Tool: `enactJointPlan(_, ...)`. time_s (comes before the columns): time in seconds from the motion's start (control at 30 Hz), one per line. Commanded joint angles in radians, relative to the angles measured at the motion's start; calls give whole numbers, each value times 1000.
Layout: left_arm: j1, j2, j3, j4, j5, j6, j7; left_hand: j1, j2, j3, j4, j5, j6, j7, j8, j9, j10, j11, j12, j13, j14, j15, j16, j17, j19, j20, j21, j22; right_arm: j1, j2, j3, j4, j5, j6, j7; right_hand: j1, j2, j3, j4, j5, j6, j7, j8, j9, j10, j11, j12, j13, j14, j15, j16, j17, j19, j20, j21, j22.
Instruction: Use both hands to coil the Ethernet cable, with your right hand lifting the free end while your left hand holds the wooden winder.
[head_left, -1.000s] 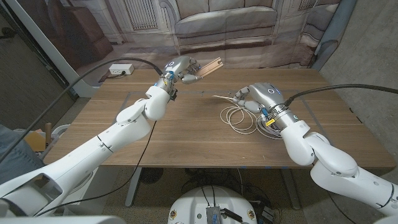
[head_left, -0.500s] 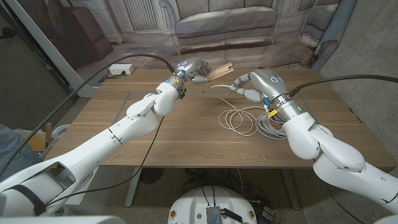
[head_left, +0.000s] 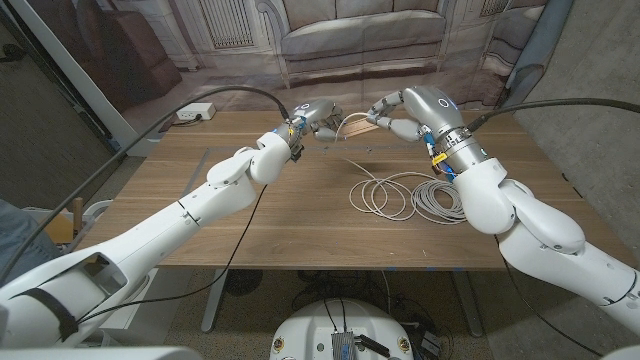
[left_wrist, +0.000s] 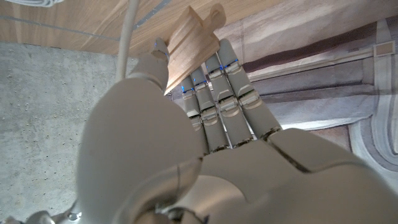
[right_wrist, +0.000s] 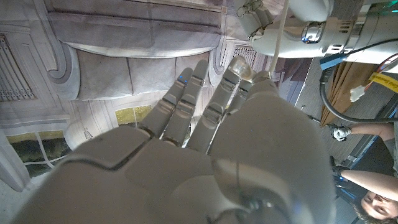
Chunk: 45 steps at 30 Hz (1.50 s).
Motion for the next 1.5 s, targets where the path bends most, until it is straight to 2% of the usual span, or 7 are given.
enactJointPlan(0.03,17,26,-13,-13,-29,-55,-53,26,61,56,15,8,171,-69,5,4,121,-114,4,5,98,-144,5,4,-7,0,0,2,129,66,0,50,96,29,34,14,4,-1,10,-1,14,-6,3,2,9,-1,-3,1,13,-125,3,3,10,-136,-8,3)
enactJointPlan(0.27,84,76,-66,-62,-76,-105,-25,27,62,58,14,9,185,-60,11,3,117,-113,2,12,90,-145,4,7,-14,2,-2,2,224,98,-19,113,163,55,57,19,4,-3,15,-2,16,-6,3,0,14,-1,-4,1,18,-125,3,2,13,-135,-9,3)
enactJointPlan(0.47,180,124,-181,-66,-287,-199,-6,29,64,59,14,9,189,-63,13,3,120,-111,4,18,89,-145,7,10,-18,2,-3,2,264,98,-18,157,219,72,75,23,4,-6,21,-2,16,-6,1,-1,15,-1,-5,1,20,-125,2,2,13,-133,-10,3)
enactJointPlan(0.63,233,153,-230,-70,-367,-219,-1,29,64,59,14,9,191,-64,14,3,123,-109,5,22,88,-144,8,12,-21,4,-3,2,321,106,-37,194,273,72,120,25,3,-8,24,-3,18,-6,2,-2,17,-1,-7,0,22,-124,2,2,13,-132,-11,3)
enactJointPlan(0.97,296,184,-270,-97,-426,-252,7,32,63,61,11,10,194,-66,15,2,120,-108,5,30,80,-146,8,15,-31,6,-6,2,463,142,-112,277,336,32,214,27,2,-13,32,-4,18,-6,0,-4,22,-1,-7,0,25,-124,1,2,13,-130,-13,3)
enactJointPlan(1.27,317,198,-285,-125,-445,-282,2,32,64,62,12,10,194,-67,16,2,119,-105,4,37,76,-144,9,19,-39,8,-8,2,598,192,-223,371,321,-52,299,29,1,-16,36,-5,17,-6,-2,-6,23,-1,-9,-1,25,-123,1,1,13,-129,-15,3)
enactJointPlan(1.5,344,192,-311,-116,-502,-379,11,32,63,62,12,10,195,-67,17,1,118,-104,4,42,78,-145,12,20,-39,8,-7,2,639,211,-269,440,320,-117,337,31,1,-18,39,-5,18,-6,-1,-6,26,-1,-9,-2,26,-123,0,1,13,-127,-15,3)
